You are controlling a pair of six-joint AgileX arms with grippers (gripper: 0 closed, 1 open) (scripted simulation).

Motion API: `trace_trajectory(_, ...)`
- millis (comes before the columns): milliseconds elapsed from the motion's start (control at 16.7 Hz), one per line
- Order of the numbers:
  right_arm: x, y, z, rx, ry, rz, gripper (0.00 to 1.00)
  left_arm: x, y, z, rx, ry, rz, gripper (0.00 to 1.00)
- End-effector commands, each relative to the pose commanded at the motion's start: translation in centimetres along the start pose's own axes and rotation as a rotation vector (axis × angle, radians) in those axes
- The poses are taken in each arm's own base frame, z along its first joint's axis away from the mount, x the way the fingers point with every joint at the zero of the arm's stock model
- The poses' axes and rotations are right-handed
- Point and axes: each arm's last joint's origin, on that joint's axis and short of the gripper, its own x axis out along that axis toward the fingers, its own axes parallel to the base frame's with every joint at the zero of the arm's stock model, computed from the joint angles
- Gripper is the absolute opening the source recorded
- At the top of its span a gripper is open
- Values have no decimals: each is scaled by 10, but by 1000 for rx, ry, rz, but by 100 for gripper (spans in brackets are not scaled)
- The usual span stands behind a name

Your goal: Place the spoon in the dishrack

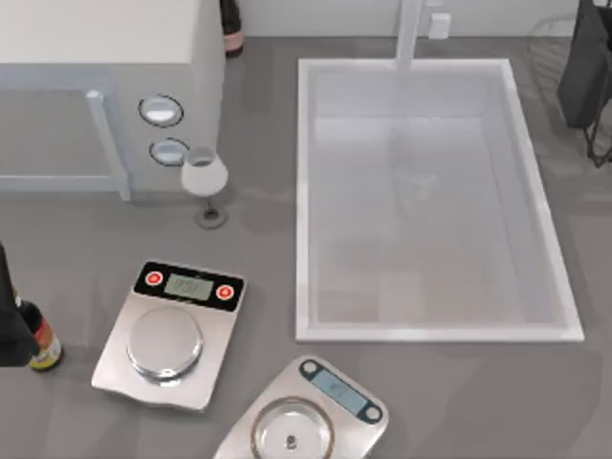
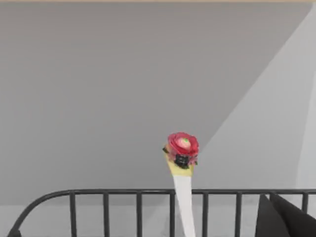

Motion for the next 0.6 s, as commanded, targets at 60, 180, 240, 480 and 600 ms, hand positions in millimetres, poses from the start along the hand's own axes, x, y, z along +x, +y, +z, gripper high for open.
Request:
trace_trajectory(60,0,0,0,0,0,0,38,0,0,0,0,0,0,100)
trace_trajectory(180,0,0,0,0,0,0,53,0,0,0,0,0,0,100)
trace_trajectory(240,0,0,0,0,0,0,60,0,0,0,0,0,0,100)
trace_trajectory(480,0,0,0,0,0,0,90,0,0,0,0,0,0,100)
trace_trajectory(600,0,0,0,0,0,0,100,0,0,0,0,0,0,100)
